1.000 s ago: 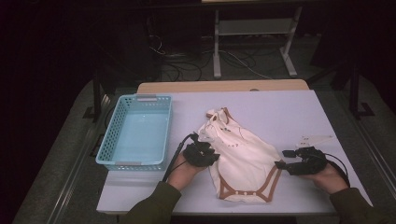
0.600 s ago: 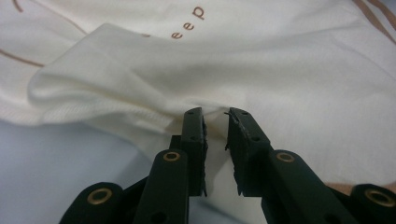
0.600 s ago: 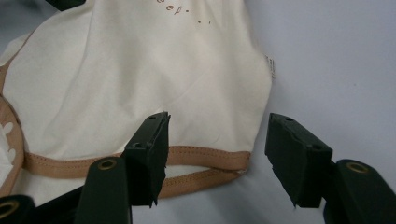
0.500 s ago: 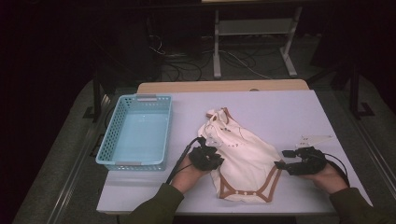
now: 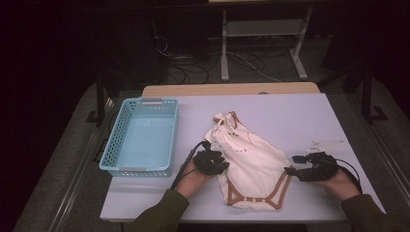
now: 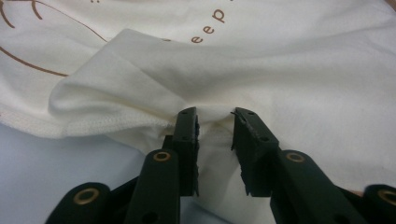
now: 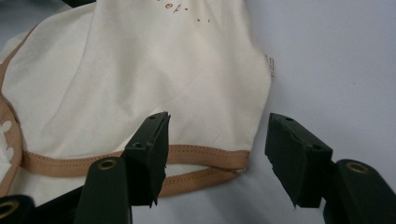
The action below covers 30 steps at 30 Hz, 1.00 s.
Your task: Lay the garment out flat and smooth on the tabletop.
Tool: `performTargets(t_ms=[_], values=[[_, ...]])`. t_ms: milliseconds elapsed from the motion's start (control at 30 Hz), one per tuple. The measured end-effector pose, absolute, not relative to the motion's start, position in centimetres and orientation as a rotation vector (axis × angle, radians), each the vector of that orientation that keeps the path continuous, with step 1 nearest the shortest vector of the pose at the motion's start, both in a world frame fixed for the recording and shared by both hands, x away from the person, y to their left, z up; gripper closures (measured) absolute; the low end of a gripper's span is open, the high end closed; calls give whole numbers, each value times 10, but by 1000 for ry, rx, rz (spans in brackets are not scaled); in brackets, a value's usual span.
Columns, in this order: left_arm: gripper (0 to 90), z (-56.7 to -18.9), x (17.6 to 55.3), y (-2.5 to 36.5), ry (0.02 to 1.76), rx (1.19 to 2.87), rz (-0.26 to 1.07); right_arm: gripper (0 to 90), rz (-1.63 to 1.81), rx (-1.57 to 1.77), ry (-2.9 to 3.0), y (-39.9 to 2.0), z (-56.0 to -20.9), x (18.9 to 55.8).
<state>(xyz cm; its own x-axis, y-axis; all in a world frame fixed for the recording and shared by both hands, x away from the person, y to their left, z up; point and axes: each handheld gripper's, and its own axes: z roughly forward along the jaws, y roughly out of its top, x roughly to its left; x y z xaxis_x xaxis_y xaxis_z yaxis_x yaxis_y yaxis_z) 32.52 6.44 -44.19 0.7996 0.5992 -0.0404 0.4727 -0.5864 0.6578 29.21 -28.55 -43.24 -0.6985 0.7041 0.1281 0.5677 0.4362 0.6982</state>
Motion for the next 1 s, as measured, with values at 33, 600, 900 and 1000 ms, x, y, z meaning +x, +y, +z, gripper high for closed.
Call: performTargets(t_ms=[33, 600, 900, 1000], values=[[678, -442, 325, 64, 785, 2309, 254, 388, 1109, 1117, 2504, -285, -432, 292], [898, -426, 318, 81, 809, 2275, 219, 389, 1112, 1113, 2502, -286, -432, 292], [893, -426, 304, 100, 825, 2261, 181, 388, 1118, 1114, 2499, -284, -431, 291], [822, -430, 301, 94, 806, 2263, 177, 387, 1135, 1093, 2489, -281, -427, 289]])
